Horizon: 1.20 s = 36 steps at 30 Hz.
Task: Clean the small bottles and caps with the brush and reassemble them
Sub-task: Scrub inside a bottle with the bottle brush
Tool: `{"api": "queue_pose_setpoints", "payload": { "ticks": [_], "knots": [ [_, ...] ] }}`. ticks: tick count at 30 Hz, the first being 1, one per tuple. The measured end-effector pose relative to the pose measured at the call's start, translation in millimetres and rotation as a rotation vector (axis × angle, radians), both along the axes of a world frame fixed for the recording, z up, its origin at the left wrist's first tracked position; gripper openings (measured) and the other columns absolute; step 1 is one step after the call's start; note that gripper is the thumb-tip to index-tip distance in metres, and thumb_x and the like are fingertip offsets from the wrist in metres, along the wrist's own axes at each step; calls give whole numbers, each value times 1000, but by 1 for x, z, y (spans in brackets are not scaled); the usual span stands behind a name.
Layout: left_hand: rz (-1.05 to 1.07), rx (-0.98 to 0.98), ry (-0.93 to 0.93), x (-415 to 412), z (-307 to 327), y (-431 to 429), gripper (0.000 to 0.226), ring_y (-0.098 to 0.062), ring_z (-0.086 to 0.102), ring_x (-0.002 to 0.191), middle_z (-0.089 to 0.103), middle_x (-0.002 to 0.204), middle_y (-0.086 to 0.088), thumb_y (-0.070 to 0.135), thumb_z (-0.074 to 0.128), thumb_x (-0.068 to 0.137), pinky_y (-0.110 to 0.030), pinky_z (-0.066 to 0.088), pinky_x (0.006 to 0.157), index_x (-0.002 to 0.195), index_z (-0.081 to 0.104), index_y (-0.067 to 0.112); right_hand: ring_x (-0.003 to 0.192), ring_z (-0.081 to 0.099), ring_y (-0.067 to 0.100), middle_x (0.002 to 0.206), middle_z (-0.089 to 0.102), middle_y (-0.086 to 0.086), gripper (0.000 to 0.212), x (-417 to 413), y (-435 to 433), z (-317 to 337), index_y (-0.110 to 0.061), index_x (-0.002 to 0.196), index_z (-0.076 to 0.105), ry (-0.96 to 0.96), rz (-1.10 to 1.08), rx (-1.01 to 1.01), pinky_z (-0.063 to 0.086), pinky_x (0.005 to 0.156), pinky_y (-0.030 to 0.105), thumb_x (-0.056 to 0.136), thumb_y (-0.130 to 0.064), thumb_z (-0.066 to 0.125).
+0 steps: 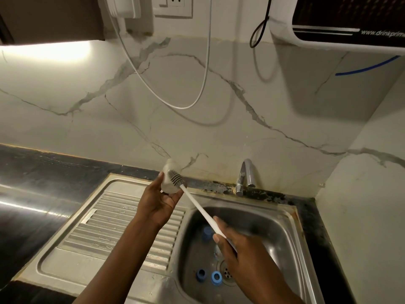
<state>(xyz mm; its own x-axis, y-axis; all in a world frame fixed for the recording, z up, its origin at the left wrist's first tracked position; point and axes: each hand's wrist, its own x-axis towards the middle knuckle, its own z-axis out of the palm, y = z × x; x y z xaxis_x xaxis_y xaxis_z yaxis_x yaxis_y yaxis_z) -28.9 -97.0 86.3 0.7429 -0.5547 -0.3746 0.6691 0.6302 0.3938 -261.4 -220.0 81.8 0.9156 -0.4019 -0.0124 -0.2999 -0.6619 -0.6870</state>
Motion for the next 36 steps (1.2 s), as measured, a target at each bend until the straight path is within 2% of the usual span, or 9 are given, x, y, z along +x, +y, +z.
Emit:
{"api": "queue_pose_setpoints", "payload": {
  "ticks": [4, 9, 14, 18, 22, 26, 28, 31, 36],
  "knots": [
    [6, -46, 40, -3, -4, -2, 49, -41, 62, 129, 61, 142, -28, 23, 56, 107, -56, 59, 92, 150, 50, 2, 81, 69, 2, 92, 72, -5, 55, -1, -6, 5, -60, 148, 33, -2, -16, 10, 58, 78, 22, 94, -65, 36],
    [-58, -36, -2, -25, -4, -10, 41, -39, 77, 98, 74, 116, -28, 26, 50, 110, -49, 63, 87, 142, 54, 1, 84, 65, -11, 85, 65, -20, 48, 12, -16, 16, -46, 153, 41, -25, -50, 35, 52, 66, 12, 106, -48, 48],
    [-129, -28, -25, -30, -6, -10, 50, -41, 74, 106, 67, 130, -33, 31, 53, 109, -52, 58, 96, 147, 49, -1, 81, 55, -30, 75, 55, -22, 46, 27, -23, 31, -39, 153, 44, -72, -67, -7, 47, 61, 3, 107, -44, 48],
    [-119, -33, -29, -30, -5, -10, 53, -43, 74, 106, 63, 134, -36, 31, 54, 109, -52, 58, 95, 149, 46, -2, 73, 58, -24, 73, 56, -21, 47, 35, -27, 34, -40, 153, 45, -66, -74, -35, 44, 59, 2, 107, -48, 46],
    [-45, -41, -41, -18, 0, -10, 50, -46, 71, 114, 64, 131, -37, 25, 55, 108, -57, 57, 96, 149, 45, -1, 88, 58, -23, 78, 59, -17, 50, 28, -19, 29, -40, 155, 39, -86, -48, -12, 51, 66, 5, 106, -47, 47],
    [19, -50, -31, -6, 2, -6, 39, -46, 73, 109, 70, 123, -35, 20, 54, 108, -60, 58, 90, 142, 50, 1, 91, 67, -2, 107, 70, -10, 52, 20, -12, 17, -43, 155, 40, -58, -23, 16, 59, 83, 17, 104, -53, 46],
    [47, -30, -25, 1, 0, -5, 41, -47, 70, 115, 66, 131, -34, 20, 54, 108, -61, 58, 88, 144, 49, 0, 92, 68, 1, 116, 72, -8, 54, 16, -9, 12, -44, 155, 38, -46, -23, 50, 59, 86, 20, 103, -54, 45],
    [74, -8, -10, 4, -3, -6, 44, -47, 65, 121, 59, 139, -33, 21, 52, 110, -64, 57, 86, 148, 45, 0, 85, 69, 4, 101, 72, -8, 52, 10, -9, 7, -48, 153, 40, -44, -36, 87, 56, 74, 17, 102, -56, 44],
    [93, 10, 39, -3, -3, -11, 46, -43, 73, 107, 67, 128, -30, 23, 52, 110, -61, 58, 87, 149, 44, 0, 81, 68, 0, 81, 66, -11, 57, 2, -5, 5, -54, 150, 40, -40, -44, 83, 52, 70, 16, 94, -66, 36]
  ]
}}
